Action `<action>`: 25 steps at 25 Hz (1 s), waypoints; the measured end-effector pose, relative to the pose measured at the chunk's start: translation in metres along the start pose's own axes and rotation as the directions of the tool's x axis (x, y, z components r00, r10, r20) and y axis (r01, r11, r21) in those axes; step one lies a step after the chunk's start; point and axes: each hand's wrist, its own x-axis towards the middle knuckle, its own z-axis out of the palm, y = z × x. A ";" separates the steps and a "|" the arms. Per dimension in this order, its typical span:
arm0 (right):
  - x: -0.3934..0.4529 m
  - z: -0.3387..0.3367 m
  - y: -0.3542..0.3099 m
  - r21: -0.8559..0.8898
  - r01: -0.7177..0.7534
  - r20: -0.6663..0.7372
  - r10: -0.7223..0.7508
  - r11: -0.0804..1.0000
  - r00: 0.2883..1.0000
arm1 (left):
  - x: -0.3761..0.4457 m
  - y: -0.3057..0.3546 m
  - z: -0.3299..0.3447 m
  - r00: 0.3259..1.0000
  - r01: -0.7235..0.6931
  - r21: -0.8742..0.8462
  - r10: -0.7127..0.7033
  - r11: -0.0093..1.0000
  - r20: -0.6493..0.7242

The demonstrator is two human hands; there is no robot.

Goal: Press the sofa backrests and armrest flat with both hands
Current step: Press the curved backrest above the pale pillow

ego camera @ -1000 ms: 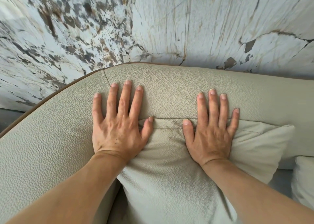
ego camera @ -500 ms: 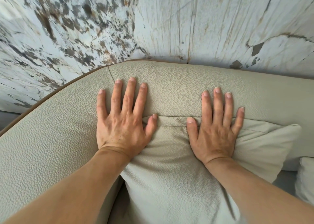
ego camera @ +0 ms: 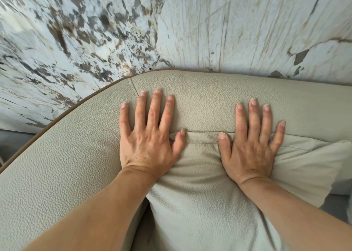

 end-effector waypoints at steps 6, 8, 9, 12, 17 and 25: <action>0.000 0.000 0.001 0.020 -0.011 0.018 0.011 1.000 1.000 | 0.000 0.001 0.000 1.000 -0.004 0.024 0.003 1.000 0.017; -0.001 -0.003 0.001 0.025 -0.016 0.031 0.015 1.000 0.999 | -0.001 0.001 -0.002 1.000 -0.008 0.029 0.008 1.000 0.026; -0.001 -0.004 0.001 0.028 -0.014 0.039 0.013 0.999 0.999 | 0.000 0.001 -0.002 1.000 -0.007 0.035 0.006 0.999 0.031; 0.000 -0.006 0.001 0.041 -0.014 0.062 0.011 0.999 0.998 | 0.001 0.001 -0.003 0.999 0.003 0.039 -0.005 0.999 0.042; 0.001 -0.016 -0.002 -0.003 -0.024 0.129 0.024 1.000 0.991 | 0.001 -0.001 -0.003 0.998 0.000 0.012 -0.001 1.000 0.066; 0.009 -0.052 -0.015 -0.127 -0.035 0.373 0.080 0.991 0.925 | -0.001 -0.009 -0.014 0.991 -0.061 -0.139 0.077 0.988 0.113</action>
